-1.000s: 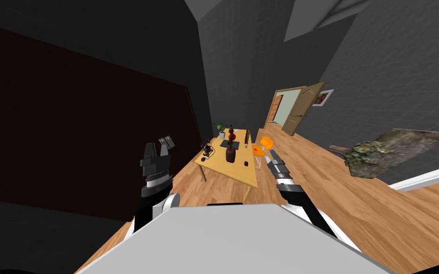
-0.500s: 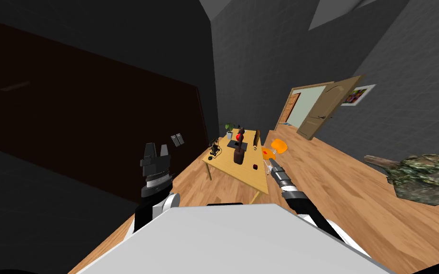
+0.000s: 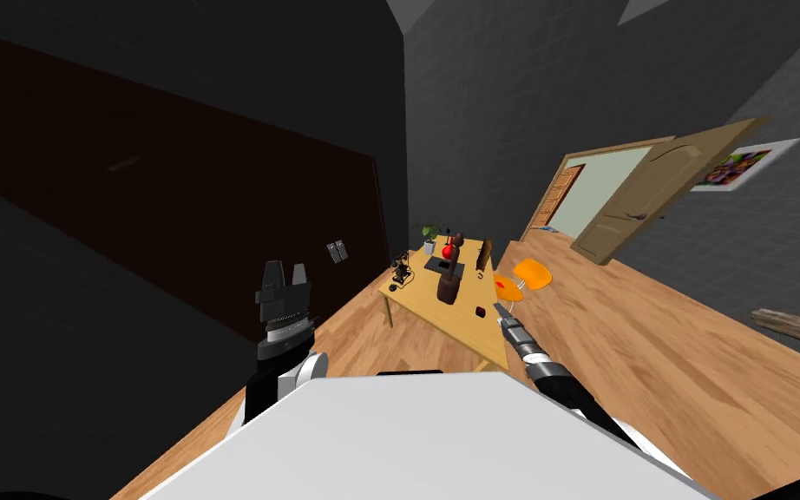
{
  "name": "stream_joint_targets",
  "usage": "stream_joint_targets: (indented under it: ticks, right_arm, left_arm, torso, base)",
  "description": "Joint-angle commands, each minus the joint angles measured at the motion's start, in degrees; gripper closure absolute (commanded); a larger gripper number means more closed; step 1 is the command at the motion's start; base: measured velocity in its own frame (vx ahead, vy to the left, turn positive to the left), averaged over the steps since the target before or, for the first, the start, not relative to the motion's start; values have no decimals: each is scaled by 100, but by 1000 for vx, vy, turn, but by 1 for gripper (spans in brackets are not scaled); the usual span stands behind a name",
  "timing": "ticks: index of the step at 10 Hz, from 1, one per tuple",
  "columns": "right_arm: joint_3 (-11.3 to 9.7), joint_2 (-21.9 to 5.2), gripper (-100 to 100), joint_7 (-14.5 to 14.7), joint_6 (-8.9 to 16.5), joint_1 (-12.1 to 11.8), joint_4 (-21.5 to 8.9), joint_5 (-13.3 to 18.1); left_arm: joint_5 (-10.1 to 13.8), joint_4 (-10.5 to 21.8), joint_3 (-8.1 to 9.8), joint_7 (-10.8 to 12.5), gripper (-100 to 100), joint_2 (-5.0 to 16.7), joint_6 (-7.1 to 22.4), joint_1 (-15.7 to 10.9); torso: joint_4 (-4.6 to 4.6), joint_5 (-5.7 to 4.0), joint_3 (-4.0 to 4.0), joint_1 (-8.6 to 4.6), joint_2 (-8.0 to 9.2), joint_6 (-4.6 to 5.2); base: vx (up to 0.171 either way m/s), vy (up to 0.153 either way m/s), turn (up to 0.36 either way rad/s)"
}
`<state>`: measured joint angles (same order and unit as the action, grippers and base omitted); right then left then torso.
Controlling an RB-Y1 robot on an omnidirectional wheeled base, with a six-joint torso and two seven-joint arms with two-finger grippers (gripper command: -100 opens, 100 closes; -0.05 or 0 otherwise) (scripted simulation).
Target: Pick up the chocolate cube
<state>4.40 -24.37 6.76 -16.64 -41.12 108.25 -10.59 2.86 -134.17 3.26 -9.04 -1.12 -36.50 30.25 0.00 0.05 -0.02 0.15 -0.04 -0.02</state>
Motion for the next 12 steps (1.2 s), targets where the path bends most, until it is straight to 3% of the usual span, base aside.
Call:
stream_joint_targets:
  ticks: [1, 5, 12]
  right_arm:
    - [-60, -68, -100, 97, 68, 21, -201, -36]
    - [-294, -593, -100, 390, 370, -160, -871, -324]
    - [-632, -1138, -100, 662, 699, -314, -1571, -631]
  left_arm:
    - [0, 0, 0, 0, 0, 0, 0, 0]
    - [0, 0, 1, 0, 0, 0, 0, 1]
    - [0, 0, 1, 0, 0, 1, 0, 0]
  torso:
    - [0, 0, 0, 0, 0, 0]
    - [0, -1, 0, -9, 0, 6]
    - [1, -4, 1, -18, 3, 1]
  base:
    - [29, 26, 139]
    - [32, 28, 241]
    - [25, 3, 207]
